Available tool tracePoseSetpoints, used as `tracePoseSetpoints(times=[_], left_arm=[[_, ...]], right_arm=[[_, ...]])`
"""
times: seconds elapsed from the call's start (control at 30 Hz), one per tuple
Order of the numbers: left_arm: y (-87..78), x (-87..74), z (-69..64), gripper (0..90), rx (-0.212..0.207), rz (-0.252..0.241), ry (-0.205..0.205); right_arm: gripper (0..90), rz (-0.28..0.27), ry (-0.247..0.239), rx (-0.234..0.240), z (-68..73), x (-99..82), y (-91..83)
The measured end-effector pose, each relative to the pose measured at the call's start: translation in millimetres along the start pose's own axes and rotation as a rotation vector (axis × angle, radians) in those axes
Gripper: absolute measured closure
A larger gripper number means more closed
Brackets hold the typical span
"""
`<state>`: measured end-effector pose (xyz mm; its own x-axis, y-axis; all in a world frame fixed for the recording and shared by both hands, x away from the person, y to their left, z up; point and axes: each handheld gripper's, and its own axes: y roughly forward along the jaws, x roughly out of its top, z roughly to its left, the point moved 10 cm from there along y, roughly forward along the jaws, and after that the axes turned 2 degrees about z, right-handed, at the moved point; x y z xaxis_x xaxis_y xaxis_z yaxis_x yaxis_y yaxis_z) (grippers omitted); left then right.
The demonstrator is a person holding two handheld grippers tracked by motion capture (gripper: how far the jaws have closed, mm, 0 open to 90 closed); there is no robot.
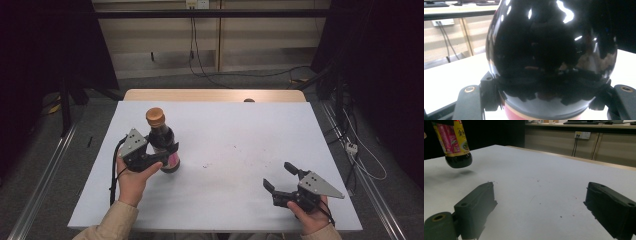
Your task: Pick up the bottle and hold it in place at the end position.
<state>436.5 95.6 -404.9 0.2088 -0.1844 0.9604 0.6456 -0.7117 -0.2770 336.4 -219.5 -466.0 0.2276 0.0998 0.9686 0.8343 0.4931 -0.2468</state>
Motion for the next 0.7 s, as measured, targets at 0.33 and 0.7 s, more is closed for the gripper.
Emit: tracePoseSetpoints(times=[0.33, 0.7], left_arm=[[21.6, 11.5, -14.1, 30.4, -0.043, 0.0, 0.007], [43.0, 14.3, -17.4, 30.5, -0.057, 0.013, 0.013]], right_arm=[[7.5, 0.001, -0.001, -0.005, -0.5, 0.0, -0.2], [7.4, -0.001, 0.008, -0.006, -2.9, 0.1, -0.7]])
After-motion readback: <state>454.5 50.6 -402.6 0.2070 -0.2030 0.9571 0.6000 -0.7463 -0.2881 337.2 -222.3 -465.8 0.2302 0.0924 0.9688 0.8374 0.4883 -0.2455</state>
